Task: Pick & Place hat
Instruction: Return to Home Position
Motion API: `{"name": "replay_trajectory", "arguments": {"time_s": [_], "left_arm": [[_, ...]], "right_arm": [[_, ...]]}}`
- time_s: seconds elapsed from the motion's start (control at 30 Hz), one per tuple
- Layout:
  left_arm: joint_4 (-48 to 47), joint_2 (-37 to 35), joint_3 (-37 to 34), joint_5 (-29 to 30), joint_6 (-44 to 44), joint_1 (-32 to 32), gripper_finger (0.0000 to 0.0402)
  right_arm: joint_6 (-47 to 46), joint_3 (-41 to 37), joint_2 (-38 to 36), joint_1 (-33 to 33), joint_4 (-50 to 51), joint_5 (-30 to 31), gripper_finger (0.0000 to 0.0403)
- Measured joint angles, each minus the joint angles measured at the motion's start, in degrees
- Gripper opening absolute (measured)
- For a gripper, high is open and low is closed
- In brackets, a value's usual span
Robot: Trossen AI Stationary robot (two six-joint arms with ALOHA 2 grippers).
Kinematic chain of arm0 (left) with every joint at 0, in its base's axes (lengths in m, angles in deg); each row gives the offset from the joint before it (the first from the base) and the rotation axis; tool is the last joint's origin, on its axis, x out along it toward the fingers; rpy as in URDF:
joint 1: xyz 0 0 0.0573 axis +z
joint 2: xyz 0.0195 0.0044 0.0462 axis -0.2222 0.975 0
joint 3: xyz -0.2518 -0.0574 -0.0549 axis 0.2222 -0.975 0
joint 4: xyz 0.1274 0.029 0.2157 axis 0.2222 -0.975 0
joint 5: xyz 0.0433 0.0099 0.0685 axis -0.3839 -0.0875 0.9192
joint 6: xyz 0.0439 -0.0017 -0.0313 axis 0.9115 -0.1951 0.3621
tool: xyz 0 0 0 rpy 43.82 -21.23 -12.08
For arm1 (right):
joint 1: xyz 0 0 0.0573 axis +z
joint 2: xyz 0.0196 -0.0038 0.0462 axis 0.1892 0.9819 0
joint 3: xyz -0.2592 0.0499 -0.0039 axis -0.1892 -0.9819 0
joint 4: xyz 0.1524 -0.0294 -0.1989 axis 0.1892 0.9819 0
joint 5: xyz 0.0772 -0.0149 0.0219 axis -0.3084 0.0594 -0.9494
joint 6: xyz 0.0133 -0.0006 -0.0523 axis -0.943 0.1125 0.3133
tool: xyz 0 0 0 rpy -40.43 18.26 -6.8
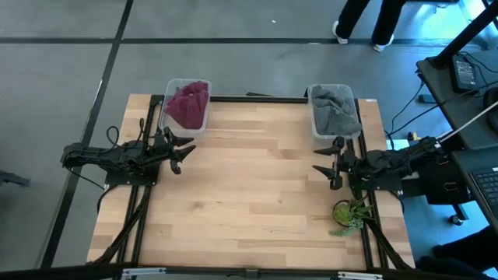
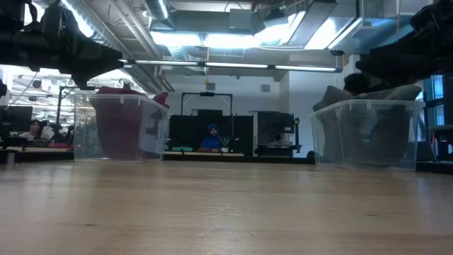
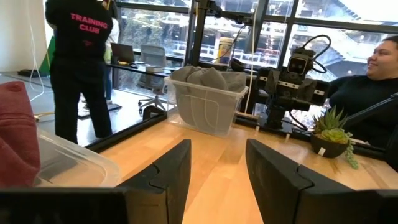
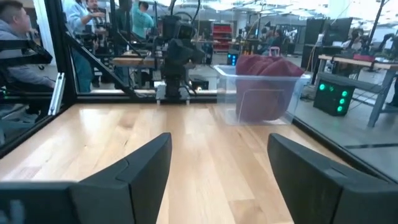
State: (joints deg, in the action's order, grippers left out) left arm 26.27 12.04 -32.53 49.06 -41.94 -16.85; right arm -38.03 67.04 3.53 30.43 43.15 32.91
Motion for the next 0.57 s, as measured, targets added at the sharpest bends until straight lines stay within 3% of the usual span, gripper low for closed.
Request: {"name": "replay_trajectory", "arguments": {"time_s": [0.57], "left_arm": [[0.0, 0.0, 0.0, 0.0, -0.1, 0.0, 0.0149]], "right_arm": [[-1.7, 0.0, 2.1, 0.0, 0.0, -0.1, 0.0265]]}}
